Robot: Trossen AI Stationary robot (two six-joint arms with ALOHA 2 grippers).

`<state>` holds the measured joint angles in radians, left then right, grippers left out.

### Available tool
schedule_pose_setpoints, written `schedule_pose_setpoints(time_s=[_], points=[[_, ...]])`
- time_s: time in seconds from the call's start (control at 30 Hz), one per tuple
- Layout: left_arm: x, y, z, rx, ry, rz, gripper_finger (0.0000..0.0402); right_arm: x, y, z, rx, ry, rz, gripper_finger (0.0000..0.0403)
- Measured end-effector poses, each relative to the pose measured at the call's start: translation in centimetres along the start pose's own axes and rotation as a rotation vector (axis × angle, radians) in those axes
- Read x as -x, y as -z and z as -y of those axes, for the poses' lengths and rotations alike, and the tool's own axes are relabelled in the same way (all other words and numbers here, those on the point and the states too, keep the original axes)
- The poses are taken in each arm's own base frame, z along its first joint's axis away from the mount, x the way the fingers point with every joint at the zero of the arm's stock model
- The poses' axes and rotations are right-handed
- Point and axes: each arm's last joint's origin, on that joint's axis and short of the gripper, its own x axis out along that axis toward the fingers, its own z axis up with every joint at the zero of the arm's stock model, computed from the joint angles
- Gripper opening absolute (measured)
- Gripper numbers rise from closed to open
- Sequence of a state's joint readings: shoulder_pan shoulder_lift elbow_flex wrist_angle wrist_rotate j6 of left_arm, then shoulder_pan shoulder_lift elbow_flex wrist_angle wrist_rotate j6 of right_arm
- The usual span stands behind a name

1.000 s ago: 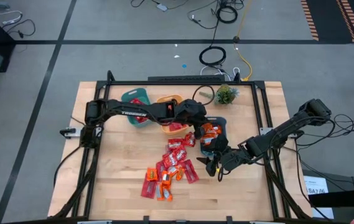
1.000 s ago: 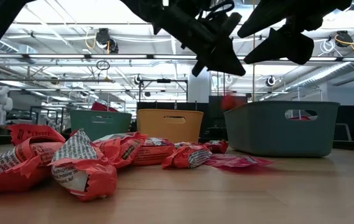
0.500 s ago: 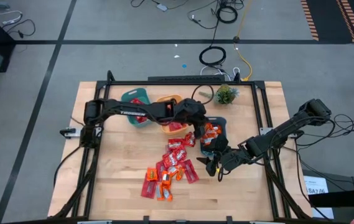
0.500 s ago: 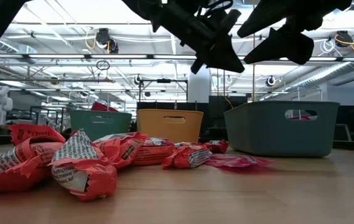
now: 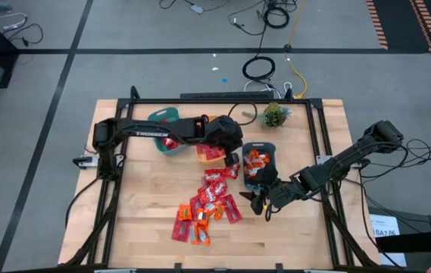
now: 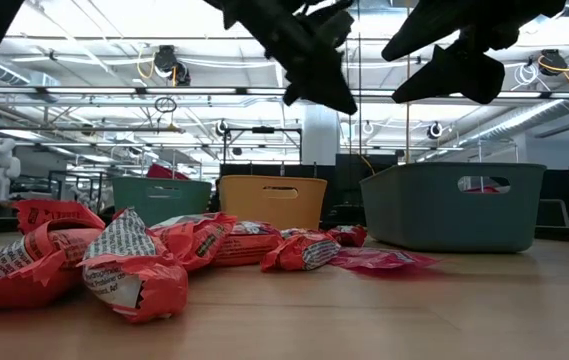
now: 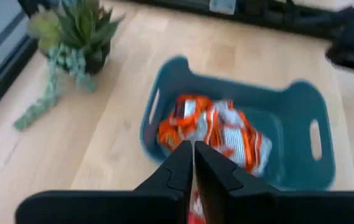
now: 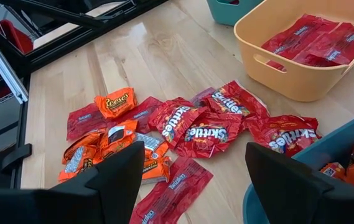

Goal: Sort candy
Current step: Put the red pack of candy into the light blue bin

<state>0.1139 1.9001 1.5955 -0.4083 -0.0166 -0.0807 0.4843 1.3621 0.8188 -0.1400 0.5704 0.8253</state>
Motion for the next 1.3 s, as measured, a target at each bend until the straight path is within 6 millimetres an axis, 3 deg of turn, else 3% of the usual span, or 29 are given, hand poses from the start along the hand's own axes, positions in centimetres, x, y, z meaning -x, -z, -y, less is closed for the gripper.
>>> schedule_pose_setpoints(time_s=[0.3,0.53,0.7,1.07,1.3], points=[[1.2,2.1,0.9,0.035,-0.007,-0.230,0.0028,0.0,0.0,0.0,0.000,0.000,0.001,0.0272],[1.5,4.9,4.4,-0.073,0.075,-0.236,0.0028,0.0,0.0,0.0,-0.001,0.001,0.004,0.0272],[3.8,7.8,5.4,-0.056,0.085,-0.150,0.0028,0.0,0.0,0.0,-0.002,0.002,0.006,0.0272],[11.7,14.0,5.8,0.014,0.069,0.097,0.0028,0.0,-0.1,0.0,0.000,0.004,0.009,0.0272],[13.3,18.1,6.7,0.038,0.081,0.135,0.0028,0.0,0.0,0.0,0.000,0.005,0.008,0.0272]])
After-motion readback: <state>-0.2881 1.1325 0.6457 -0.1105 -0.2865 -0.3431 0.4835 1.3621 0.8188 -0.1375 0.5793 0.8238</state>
